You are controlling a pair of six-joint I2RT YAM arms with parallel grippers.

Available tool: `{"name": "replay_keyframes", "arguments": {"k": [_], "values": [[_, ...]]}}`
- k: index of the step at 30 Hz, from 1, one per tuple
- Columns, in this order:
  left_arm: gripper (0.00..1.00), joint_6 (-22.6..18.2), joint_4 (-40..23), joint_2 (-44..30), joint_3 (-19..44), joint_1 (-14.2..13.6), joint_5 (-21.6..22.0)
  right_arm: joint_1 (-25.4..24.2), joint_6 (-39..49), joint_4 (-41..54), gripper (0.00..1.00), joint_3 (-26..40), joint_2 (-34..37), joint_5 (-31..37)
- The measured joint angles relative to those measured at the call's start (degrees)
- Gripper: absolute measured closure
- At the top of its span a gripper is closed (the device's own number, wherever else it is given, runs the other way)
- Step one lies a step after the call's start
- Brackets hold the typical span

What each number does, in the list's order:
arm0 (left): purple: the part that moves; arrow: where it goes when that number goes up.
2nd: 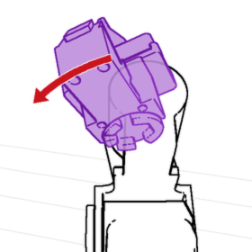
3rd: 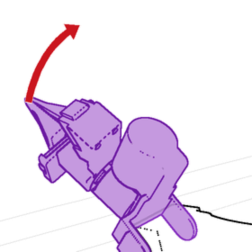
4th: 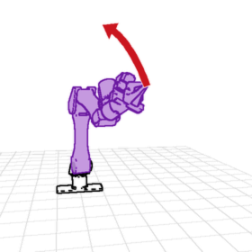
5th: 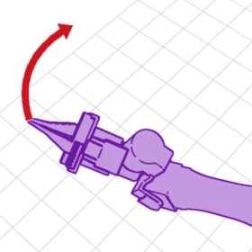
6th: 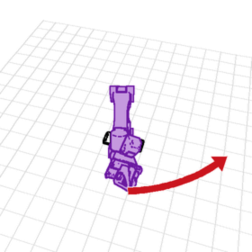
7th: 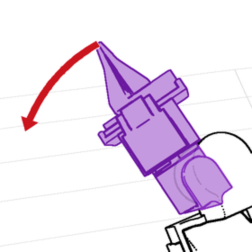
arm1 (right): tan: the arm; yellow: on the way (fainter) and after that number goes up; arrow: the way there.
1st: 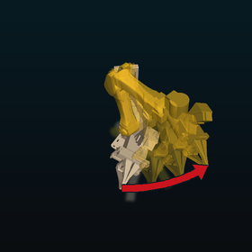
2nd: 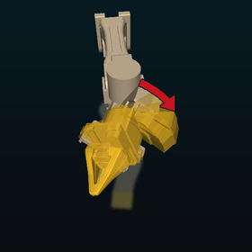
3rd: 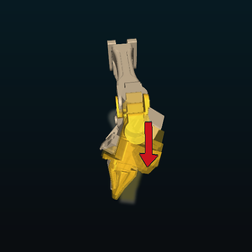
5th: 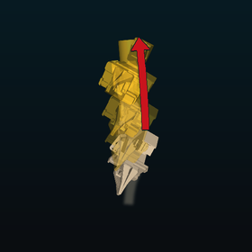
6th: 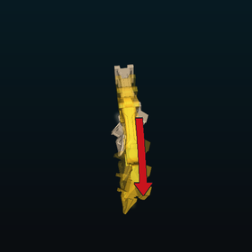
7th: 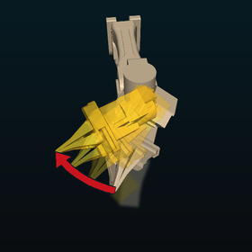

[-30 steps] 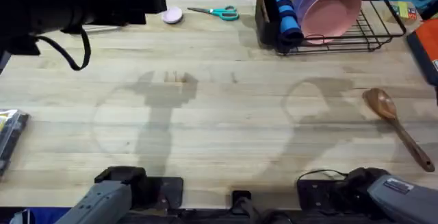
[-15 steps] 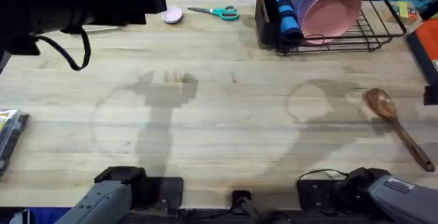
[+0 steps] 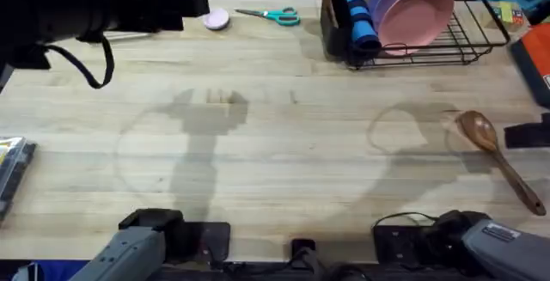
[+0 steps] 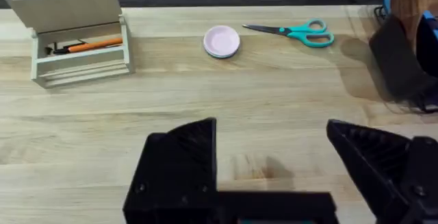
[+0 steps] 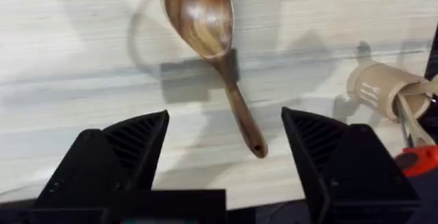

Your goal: Pick up the spoon on the table one by one and put them onto the rack

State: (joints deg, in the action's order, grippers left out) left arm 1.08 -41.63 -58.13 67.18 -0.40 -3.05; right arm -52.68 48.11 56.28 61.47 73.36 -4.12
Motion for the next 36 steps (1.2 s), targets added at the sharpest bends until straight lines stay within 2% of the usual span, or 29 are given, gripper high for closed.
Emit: {"name": "replay_keyframes", "arguments": {"k": [7, 8, 19, 28, 31, 36], "values": [[0.007, 0.00, 0.00, 0.00, 0.00, 0.00, 0.00, -0.75, 1.07, -6.89, 0.009, -6.49, 0.20, 0.04], [0.008, 0.00, 0.02, 0.00, 0.00, 0.00, 0.00, -0.75, 1.49, -8.82, 0.009, -7.53, 2.24, 0.04], [0.007, 0.00, 0.00, 0.00, 0.00, 0.00, 0.00, -0.75, 1.71, -12.42, 0.009, -7.98, 13.28, 1.47], [0.007, 0.00, 0.02, 0.00, 0.00, 0.00, 0.00, -0.75, 1.69, -14.78, 0.010, -7.96, 16.92, 1.27], [0.007, 0.00, 0.00, 0.00, 0.00, 0.00, 0.00, -0.75, 1.86, -14.74, 0.058, -7.62, 17.41, 1.29], [0.007, 0.00, 0.00, 0.00, 0.00, 0.00, 0.00, -0.75, 1.86, -15.03, 0.274, -7.21, 17.77, 1.31]]}}
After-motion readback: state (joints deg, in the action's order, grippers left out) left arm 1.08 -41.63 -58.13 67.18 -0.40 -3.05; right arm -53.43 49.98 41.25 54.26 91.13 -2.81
